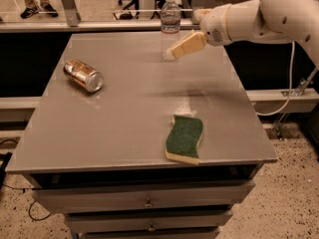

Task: Pick water bottle

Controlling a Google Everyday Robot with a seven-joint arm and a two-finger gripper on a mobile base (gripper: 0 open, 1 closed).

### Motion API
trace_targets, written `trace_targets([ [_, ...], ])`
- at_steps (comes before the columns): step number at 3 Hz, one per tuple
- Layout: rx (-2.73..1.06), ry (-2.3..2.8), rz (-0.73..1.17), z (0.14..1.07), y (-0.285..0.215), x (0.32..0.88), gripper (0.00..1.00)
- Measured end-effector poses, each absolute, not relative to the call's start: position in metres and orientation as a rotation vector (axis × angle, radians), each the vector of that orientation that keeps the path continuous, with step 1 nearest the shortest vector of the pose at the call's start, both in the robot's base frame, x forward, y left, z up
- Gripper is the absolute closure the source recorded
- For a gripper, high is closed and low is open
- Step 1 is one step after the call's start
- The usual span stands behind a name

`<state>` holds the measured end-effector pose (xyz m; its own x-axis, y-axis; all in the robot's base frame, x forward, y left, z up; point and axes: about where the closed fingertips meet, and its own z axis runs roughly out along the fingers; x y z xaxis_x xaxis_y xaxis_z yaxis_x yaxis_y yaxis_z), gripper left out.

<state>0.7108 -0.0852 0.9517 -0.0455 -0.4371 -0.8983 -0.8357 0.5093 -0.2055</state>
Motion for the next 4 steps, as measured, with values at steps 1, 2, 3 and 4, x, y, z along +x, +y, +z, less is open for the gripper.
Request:
trace_targets([
  [1, -1.026, 1.634, 0.497, 0.938, -0.072, 0.754, 0.0],
  [2, -0.99, 1.618, 0.515, 0.928, -0.068, 0.782, 0.0],
  [3, -0.973, 1.612, 0.554, 0.917, -0.057, 0.805, 0.02],
  [4, -0.969, 1.607, 0.586, 0.913, -0.05, 0.809, 0.33],
])
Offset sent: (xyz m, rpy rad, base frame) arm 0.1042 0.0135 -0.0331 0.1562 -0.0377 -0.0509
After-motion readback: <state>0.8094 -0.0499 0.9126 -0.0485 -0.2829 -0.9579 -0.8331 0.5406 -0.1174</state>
